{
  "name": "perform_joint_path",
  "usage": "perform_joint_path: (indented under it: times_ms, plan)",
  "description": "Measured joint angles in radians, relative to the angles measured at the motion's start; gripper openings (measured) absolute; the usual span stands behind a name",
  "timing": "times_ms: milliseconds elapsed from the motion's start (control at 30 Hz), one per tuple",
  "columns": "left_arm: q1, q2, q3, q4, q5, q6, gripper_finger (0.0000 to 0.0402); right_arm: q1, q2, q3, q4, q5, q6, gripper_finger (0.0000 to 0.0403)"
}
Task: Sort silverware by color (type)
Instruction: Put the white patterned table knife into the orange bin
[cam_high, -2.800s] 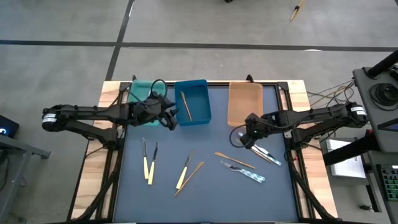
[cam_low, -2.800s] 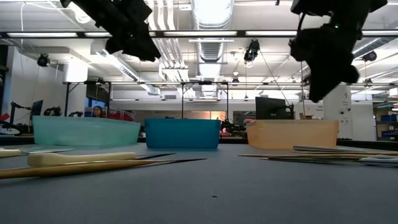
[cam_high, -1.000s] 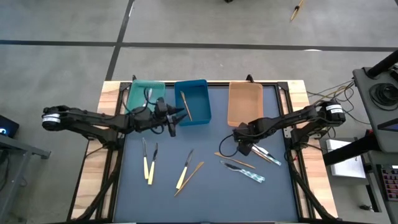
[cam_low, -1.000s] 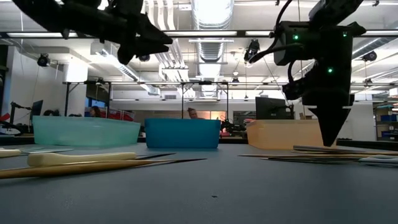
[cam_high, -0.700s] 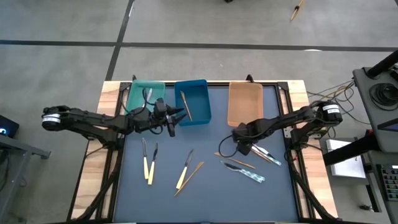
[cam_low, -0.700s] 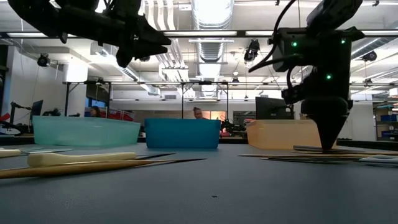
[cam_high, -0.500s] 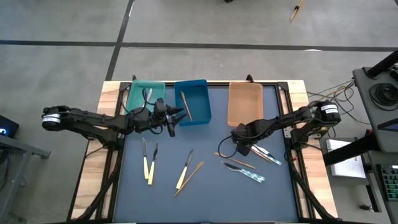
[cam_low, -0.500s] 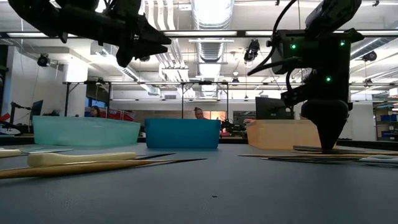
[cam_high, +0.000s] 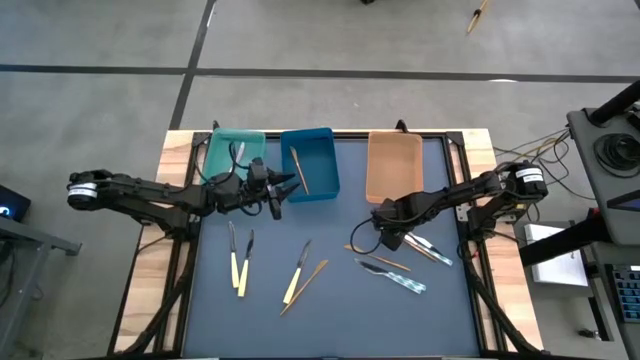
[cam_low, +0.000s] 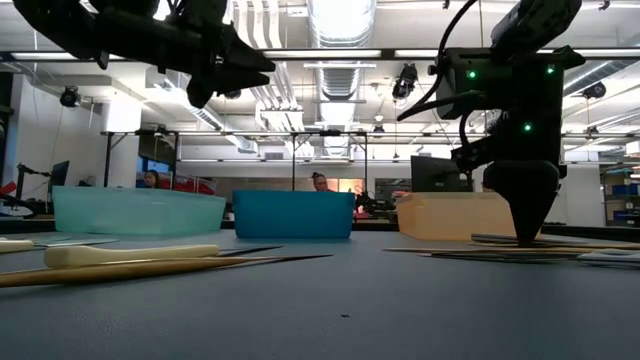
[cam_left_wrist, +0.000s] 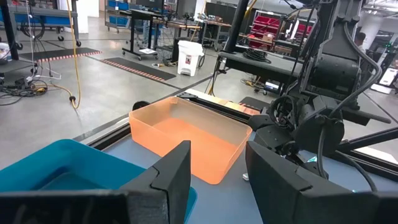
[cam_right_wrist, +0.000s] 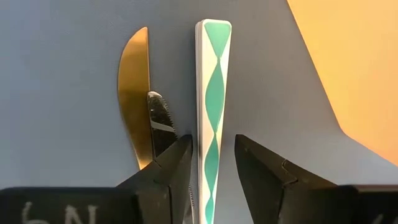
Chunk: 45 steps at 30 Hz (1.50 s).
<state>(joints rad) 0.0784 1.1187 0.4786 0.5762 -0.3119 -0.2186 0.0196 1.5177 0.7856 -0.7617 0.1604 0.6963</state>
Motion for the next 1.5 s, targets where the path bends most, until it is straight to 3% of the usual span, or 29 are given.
perform_joint_path:
  times_ms: [167,400,833,1333,1500]
  plan:
    - [0.0,0.0,0.0,0.0,0.0,-0.004,0.0135,0.0,0.001,-0.001,0.005,-0.003,0.007,0.0104]
    - [0.0,0.0,0.0,0.0,0.0,-0.004,0.0135,0.0,0.001,-0.001,0.013,-0.009,0.009,0.0024]
    - [-0.001,0.0,-0.002,-0.001,0.0,-0.004,0.0135,0.0,-0.057,0.005,-0.004,0.008,0.001,0.0028]
    - [-0.015,0.0,-0.003,0.004,0.016,-0.004,0.0135,0.014,-0.325,0.057,0.0,0.001,-0.091,0.0028]
    - [-0.022,0.0,-0.003,0.009,0.079,-0.002,0.0135,0.036,-0.417,0.058,0.156,-0.002,-0.172,0.0028]
